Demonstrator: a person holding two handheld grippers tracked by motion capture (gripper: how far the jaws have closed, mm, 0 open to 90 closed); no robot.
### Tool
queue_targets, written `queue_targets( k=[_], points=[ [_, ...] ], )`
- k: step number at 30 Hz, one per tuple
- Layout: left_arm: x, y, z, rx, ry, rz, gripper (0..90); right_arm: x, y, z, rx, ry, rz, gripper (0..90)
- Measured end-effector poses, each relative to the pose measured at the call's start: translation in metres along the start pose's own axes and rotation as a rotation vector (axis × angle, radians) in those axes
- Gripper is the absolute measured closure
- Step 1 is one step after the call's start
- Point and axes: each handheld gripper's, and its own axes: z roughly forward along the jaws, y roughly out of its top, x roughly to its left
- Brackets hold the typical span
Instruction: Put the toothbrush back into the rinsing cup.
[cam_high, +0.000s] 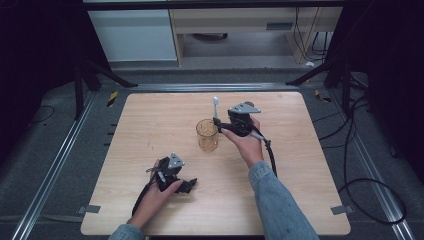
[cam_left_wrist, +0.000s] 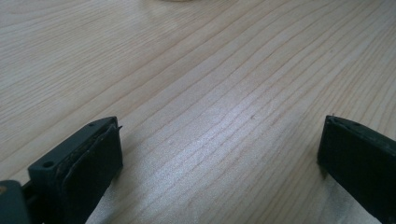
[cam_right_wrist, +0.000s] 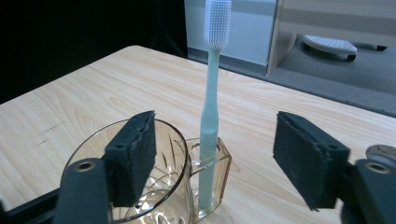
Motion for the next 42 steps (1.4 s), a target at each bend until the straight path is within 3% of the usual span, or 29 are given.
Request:
queue_targets(
  k=[8,17,29,42],
  points=[
    [0.0,0.0,0.0,0.001,0.0,-0.001,0.0,0.002,0.002,-0.011,0.1,0.015,-0.016,15.2],
    [0.0,0.0,0.0,0.001,0.0,-0.001,0.0,0.003,0.009,-0.028,0.172,0.013,-0.025,9.2],
    [0.0,0.0,0.0,0.0,0.0,-0.001,0.0,-0.005,0.005,-0.059,0.235,-0.01,-0.069,6.6],
    [0.0,0.0,0.0,0.0,0.0,-0.001,0.0,-0.017,-0.013,-0.092,0.261,-0.054,-0.083,8.1]
  ],
)
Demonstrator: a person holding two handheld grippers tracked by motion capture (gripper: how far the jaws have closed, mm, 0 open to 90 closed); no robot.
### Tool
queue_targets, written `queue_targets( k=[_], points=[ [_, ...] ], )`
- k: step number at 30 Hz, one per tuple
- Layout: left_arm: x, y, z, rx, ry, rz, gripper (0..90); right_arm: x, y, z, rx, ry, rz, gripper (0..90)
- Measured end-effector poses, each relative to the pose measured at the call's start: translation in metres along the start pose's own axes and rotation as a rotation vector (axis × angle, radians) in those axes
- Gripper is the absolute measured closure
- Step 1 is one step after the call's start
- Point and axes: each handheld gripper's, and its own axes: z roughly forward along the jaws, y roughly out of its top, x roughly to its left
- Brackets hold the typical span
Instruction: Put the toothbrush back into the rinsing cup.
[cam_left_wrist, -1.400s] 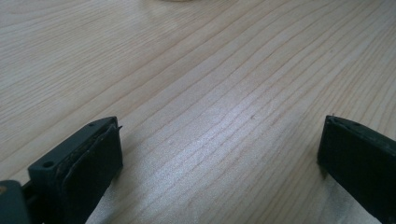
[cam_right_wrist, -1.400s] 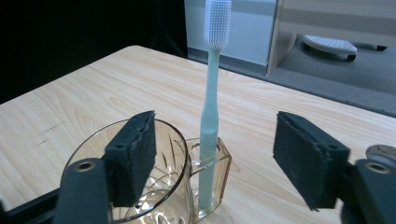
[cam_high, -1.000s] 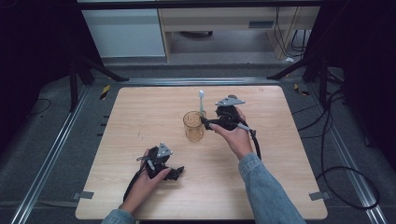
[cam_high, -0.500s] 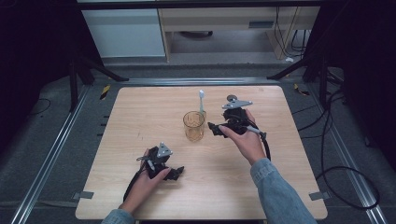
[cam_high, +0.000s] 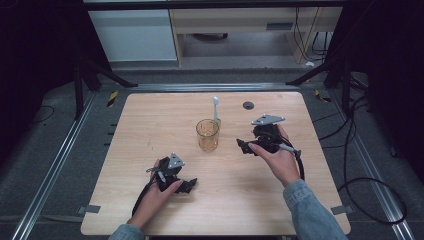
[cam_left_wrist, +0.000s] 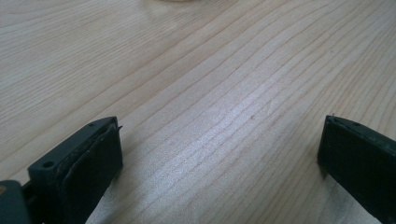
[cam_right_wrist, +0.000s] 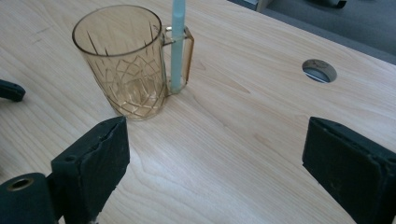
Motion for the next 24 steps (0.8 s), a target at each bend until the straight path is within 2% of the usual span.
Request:
queue_targets(
  k=[5,12,20,24],
  points=[
    [0.0,0.0,0.0,0.0,0.0,0.0,0.0,-0.003,-0.015,-0.006,0.005,0.001,0.011,8.5],
    [0.0,0.0,0.0,0.0,0.0,0.0,0.0,-0.004,-0.038,-0.012,0.008,0.001,0.058,8.9],
    [0.0,0.0,0.0,-0.001,0.001,0.0,0.0,-0.009,-0.065,-0.013,0.059,-0.007,0.074,8.2],
    [0.0,0.0,0.0,-0.001,0.001,0.0,0.0,-0.016,-0.08,-0.011,0.094,-0.015,0.1,9.1]
  ],
)
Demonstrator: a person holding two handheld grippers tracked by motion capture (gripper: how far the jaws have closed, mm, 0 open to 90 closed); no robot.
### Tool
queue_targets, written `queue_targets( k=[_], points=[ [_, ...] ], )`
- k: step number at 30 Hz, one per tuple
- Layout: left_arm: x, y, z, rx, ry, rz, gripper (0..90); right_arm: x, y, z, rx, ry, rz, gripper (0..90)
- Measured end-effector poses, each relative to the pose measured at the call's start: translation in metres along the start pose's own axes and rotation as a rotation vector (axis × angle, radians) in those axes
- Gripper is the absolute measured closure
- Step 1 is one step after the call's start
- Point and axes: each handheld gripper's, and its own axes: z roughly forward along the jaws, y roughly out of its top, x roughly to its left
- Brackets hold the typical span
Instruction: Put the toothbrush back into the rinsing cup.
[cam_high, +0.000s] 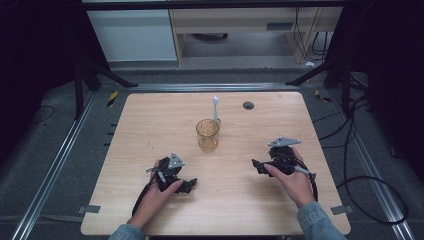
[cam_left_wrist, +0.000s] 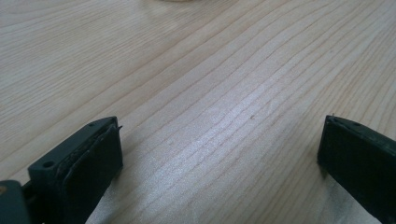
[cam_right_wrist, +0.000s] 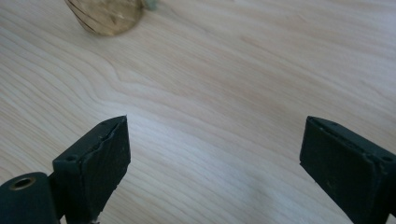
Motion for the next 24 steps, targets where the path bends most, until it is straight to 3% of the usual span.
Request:
queue_targets(
  k=[7,14,17,24],
  points=[
    [0.0,0.0,0.0,0.0,0.0,0.0,0.0,-0.015,-0.024,0.007,0.037,-0.044,0.038,9.4],
    [0.0,0.0,0.0,0.0,0.0,0.0,0.0,-0.02,-0.04,0.012,0.069,-0.061,0.079,8.4],
    [0.0,0.0,0.0,0.0,0.0,0.0,0.0,-0.02,-0.044,0.014,0.053,-0.096,0.065,8.7],
    [0.0,0.0,0.0,0.0,0.0,0.0,0.0,-0.018,-0.047,0.018,0.019,-0.126,0.062,5.1]
  ],
)
